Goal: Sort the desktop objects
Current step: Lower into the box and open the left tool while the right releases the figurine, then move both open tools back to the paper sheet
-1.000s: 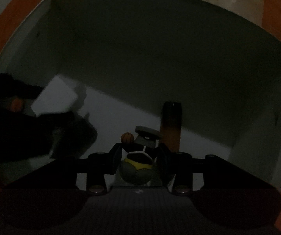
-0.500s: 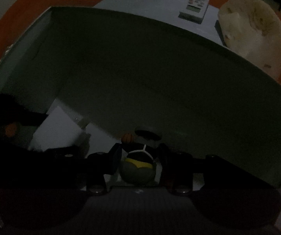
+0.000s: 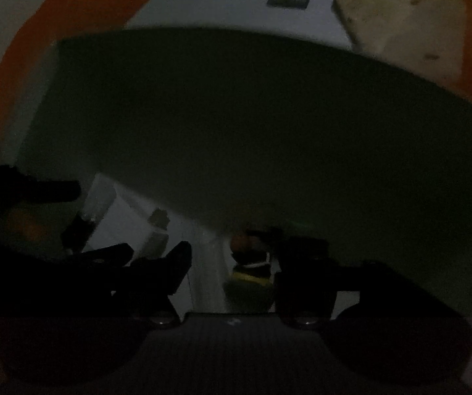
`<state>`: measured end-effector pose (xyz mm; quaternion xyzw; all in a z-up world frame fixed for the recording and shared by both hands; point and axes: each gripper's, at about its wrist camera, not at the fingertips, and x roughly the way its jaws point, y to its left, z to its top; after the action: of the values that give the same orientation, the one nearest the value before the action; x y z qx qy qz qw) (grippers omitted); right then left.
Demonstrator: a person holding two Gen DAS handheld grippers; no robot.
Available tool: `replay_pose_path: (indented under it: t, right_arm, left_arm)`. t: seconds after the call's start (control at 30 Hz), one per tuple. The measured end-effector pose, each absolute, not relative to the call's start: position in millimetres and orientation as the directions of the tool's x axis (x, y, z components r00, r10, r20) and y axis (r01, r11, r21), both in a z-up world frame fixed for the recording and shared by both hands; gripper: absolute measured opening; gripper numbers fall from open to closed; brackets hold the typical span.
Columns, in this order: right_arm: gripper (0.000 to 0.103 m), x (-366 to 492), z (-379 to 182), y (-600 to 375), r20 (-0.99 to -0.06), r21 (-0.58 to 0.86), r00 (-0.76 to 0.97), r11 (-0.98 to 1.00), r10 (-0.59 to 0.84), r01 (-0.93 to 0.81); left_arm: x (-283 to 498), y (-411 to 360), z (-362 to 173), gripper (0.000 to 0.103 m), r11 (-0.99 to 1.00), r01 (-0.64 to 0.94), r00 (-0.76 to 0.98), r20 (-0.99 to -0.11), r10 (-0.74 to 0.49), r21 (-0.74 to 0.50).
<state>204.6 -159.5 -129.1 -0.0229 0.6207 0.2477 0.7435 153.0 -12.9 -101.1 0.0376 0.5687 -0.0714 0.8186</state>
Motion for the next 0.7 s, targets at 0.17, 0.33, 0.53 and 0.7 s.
replay_pose_path:
  t: [0.17,0.33,0.53,0.7]
  right_arm:
    - [0.063,207,-88,-162,-0.908,0.296,0.156,0.858,0.390,-0.420]
    - [0.063,206,-52,-169,-0.884,0.323,0.194,0.856,0.425,-0.403]
    - [0.063,207,-23,-177,-0.862,0.327,0.242,0.853,0.446,-0.406]
    - [0.063,219,-14,-181,-0.836,0.364,0.272,0.853,0.476,-0.374]
  left_arm:
    - [147,-17,-65,0.079,0.978,0.196,0.388,-0.910,-0.146,-0.073]
    - [144,-15,-36,0.080,0.970,0.221,0.411,-0.893,-0.183,-0.098]
    - [147,-11,-30,0.084,0.965,0.251,0.461,-0.868,-0.184,-0.071]
    - [165,-1,-23,0.084,0.974,0.210,0.490,-0.854,-0.176,-0.080]
